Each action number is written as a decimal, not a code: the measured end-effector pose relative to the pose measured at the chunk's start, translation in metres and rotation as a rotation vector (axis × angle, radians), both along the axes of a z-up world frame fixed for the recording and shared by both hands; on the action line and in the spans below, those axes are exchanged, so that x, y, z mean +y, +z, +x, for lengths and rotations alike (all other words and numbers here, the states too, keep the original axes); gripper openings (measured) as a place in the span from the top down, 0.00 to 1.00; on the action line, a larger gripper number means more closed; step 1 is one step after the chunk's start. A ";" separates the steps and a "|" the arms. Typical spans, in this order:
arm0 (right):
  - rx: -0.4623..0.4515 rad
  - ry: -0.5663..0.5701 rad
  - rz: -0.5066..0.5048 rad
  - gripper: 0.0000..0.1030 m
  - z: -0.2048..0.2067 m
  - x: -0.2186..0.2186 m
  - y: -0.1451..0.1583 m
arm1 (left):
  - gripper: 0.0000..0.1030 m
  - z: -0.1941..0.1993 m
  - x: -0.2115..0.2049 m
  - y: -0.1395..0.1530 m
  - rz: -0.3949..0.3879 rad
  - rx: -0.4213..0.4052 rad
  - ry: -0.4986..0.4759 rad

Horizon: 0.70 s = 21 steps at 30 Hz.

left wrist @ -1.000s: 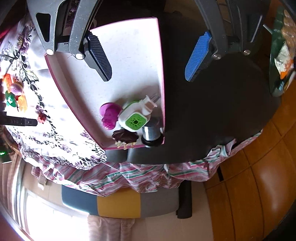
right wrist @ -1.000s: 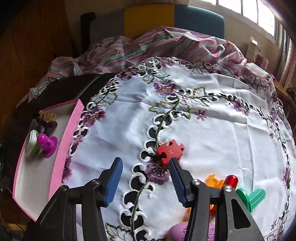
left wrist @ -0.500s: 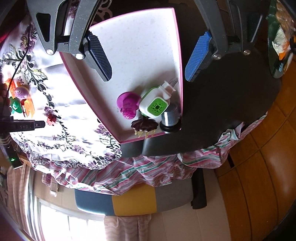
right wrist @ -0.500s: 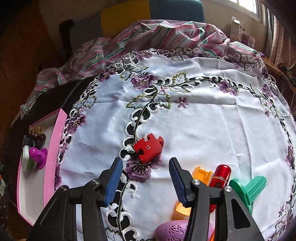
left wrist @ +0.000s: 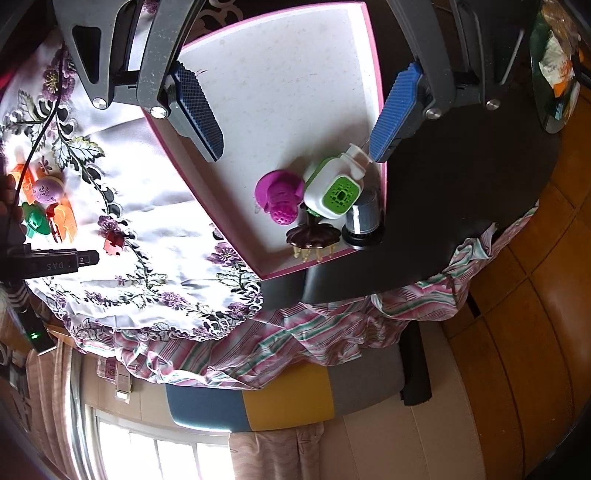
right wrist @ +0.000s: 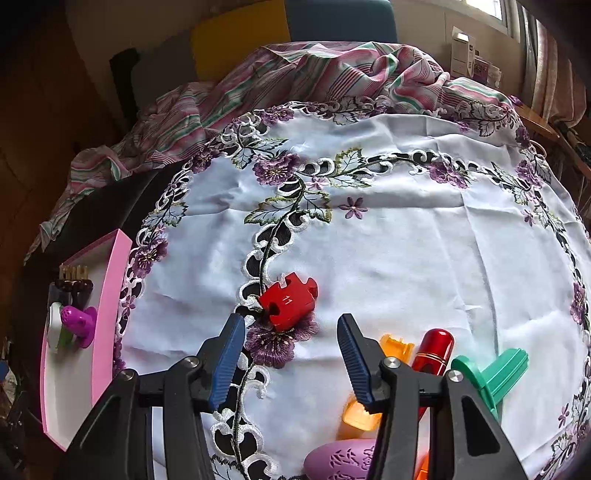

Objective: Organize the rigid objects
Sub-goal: 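Move both grippers back over the tablecloth toward the red puzzle piece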

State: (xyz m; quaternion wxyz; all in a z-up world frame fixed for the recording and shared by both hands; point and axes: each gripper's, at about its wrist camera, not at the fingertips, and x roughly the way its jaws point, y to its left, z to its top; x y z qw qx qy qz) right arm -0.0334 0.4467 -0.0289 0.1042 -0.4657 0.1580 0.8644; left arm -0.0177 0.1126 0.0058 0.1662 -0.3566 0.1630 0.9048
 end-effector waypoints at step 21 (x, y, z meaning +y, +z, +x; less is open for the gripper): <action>0.068 -0.339 -0.152 0.49 0.029 0.078 0.008 | 0.20 -0.033 0.140 -0.008 0.082 -0.138 -0.244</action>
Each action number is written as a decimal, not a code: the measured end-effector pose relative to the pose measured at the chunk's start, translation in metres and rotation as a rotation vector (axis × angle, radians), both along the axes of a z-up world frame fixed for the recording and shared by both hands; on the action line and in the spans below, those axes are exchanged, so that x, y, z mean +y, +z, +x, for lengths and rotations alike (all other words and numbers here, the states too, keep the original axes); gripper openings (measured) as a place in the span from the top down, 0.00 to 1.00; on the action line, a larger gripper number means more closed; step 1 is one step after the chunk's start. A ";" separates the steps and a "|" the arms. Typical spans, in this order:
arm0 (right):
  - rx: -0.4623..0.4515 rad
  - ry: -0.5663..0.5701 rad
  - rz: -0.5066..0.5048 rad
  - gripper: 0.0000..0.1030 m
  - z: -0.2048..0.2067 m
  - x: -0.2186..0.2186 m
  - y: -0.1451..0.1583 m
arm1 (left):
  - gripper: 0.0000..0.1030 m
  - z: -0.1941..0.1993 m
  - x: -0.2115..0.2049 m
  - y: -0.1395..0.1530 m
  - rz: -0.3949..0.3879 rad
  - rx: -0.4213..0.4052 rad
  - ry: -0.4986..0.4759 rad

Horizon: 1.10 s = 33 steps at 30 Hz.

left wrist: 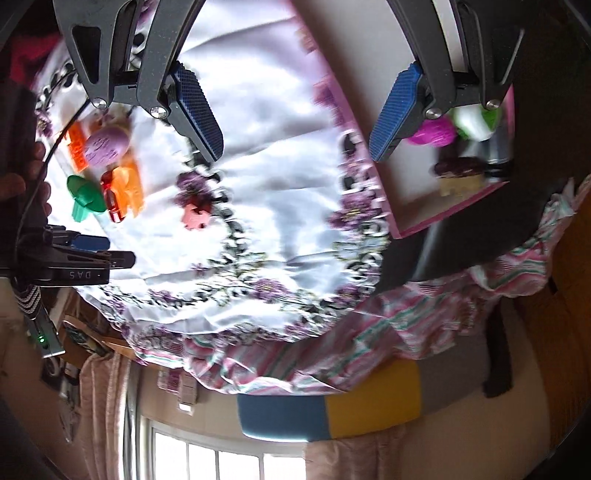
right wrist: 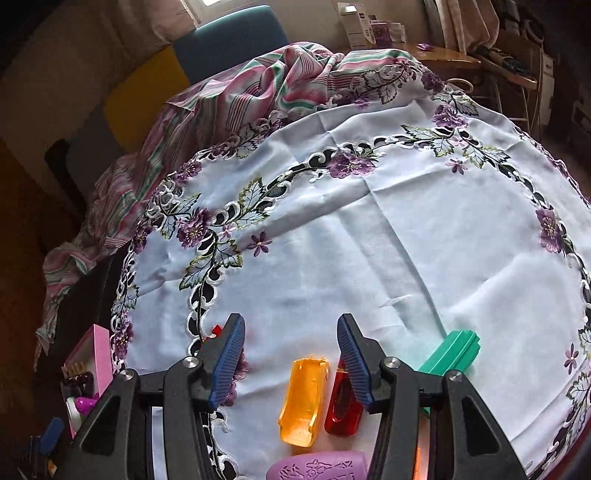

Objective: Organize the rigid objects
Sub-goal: 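Move both grippers back over the tablecloth toward the red puzzle piece, then grasp red puzzle piece with left gripper while right grasps lilac egg roller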

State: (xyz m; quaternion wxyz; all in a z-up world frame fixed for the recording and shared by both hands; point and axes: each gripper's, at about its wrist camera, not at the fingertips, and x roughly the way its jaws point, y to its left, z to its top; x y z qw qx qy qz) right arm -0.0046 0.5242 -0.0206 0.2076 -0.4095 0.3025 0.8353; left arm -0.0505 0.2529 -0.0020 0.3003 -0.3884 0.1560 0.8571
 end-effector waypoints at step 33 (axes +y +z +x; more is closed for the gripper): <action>0.057 -0.103 -0.142 0.49 0.018 0.041 -0.003 | 0.69 -0.016 0.063 -0.041 0.061 -0.132 -0.152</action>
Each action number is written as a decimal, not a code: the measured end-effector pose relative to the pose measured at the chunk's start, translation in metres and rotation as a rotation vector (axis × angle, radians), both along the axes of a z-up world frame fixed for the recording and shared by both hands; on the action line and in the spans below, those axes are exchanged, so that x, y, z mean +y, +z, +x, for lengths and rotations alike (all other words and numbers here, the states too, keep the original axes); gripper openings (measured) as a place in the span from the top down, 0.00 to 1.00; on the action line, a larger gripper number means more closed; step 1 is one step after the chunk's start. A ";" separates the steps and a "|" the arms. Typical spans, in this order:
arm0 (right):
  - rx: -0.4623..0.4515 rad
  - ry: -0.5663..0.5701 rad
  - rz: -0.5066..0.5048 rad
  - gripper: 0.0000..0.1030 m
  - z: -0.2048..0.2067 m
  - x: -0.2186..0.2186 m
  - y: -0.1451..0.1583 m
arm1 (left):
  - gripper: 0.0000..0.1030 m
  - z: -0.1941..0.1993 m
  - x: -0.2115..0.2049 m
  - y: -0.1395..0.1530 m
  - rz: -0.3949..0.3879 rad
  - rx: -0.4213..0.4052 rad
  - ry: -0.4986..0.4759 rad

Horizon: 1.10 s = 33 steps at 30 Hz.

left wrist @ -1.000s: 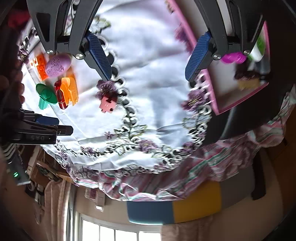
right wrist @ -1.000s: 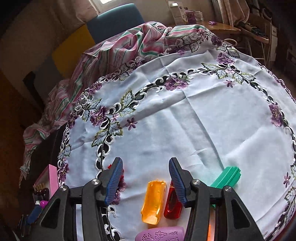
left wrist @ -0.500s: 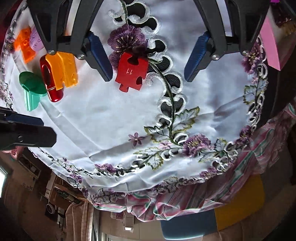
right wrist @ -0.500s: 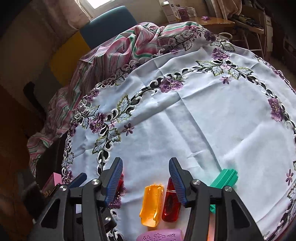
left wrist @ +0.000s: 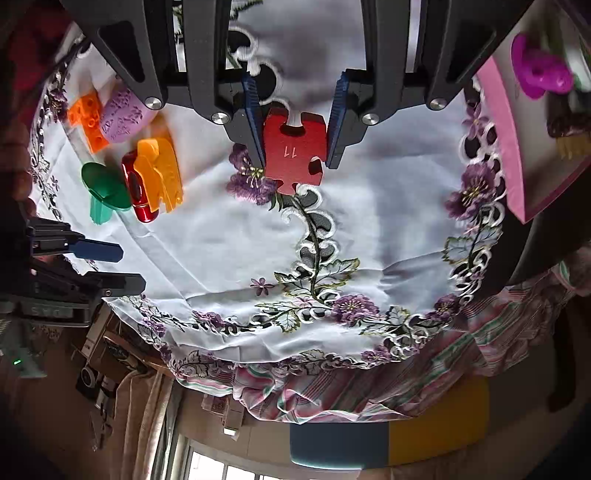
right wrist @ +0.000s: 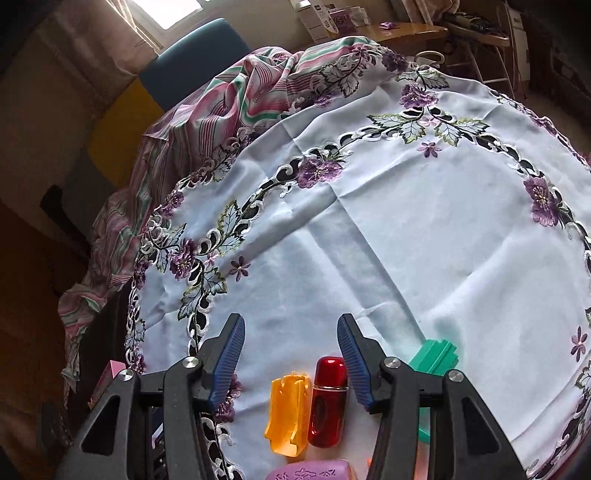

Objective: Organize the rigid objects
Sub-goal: 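Grasp red puzzle piece with left gripper while right grasps lilac egg roller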

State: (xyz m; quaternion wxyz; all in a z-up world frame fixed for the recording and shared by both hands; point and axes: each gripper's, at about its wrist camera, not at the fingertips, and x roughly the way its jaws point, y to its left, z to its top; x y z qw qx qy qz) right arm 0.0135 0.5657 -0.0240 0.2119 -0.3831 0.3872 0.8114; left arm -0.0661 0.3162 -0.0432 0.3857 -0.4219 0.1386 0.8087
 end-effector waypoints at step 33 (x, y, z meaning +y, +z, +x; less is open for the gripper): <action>-0.422 0.530 0.200 0.20 -0.001 -0.118 -0.035 | 0.69 0.046 -0.159 0.033 0.131 -0.018 0.188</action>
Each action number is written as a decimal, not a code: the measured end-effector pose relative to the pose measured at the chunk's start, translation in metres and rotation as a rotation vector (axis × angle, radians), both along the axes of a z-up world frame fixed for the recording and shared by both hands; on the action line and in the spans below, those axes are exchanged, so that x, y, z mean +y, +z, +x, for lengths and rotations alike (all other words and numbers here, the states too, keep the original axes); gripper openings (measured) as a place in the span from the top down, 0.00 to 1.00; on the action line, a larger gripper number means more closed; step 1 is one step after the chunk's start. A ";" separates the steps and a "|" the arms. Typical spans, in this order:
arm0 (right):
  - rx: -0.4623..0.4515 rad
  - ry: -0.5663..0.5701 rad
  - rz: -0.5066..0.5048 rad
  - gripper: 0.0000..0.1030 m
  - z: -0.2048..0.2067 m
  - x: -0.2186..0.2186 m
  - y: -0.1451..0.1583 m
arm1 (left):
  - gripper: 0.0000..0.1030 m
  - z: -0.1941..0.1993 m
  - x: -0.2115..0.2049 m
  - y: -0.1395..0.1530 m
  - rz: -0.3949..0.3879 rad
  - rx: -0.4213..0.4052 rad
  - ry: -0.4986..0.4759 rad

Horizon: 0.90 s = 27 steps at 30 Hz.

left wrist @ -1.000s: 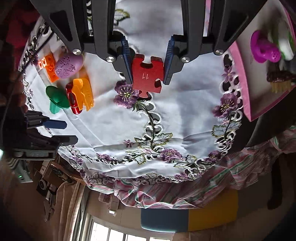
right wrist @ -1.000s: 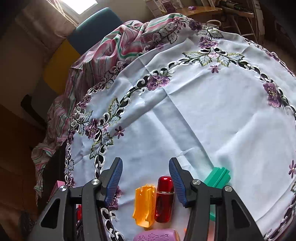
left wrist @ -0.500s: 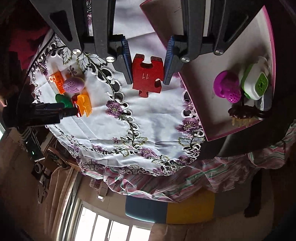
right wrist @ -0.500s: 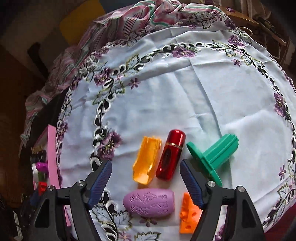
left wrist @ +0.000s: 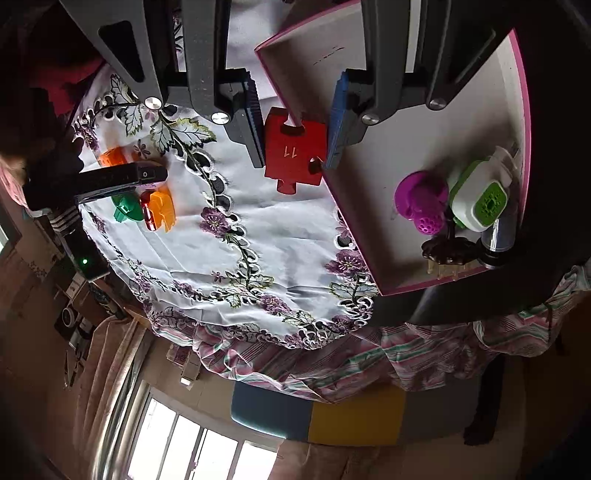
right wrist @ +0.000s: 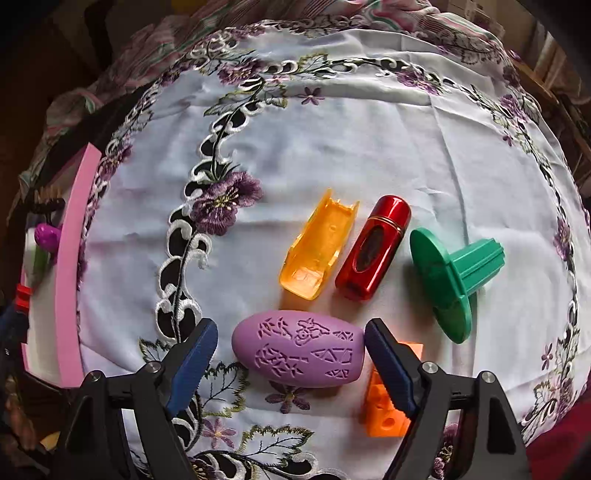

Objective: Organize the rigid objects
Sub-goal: 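Grasp red puzzle piece with left gripper while right grasps lilac egg roller, then carry the red puzzle piece into the tray and open the left gripper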

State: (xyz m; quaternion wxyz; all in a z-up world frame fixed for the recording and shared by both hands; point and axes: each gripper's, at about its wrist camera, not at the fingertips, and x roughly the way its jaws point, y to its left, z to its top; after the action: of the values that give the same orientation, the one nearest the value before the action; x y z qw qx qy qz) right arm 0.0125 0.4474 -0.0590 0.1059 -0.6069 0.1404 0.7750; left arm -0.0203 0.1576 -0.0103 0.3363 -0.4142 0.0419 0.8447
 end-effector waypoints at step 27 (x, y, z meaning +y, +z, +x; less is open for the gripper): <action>0.170 0.251 0.066 0.24 -0.058 -0.094 -0.010 | 0.69 -0.020 -0.098 -0.007 -0.128 0.033 0.319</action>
State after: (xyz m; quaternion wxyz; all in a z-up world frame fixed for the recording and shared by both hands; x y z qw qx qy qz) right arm -0.0460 0.3531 -0.0688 0.0159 -0.5483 0.0462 0.8349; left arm -0.0398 0.0592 -0.0169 0.1702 -0.4223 0.0346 0.8897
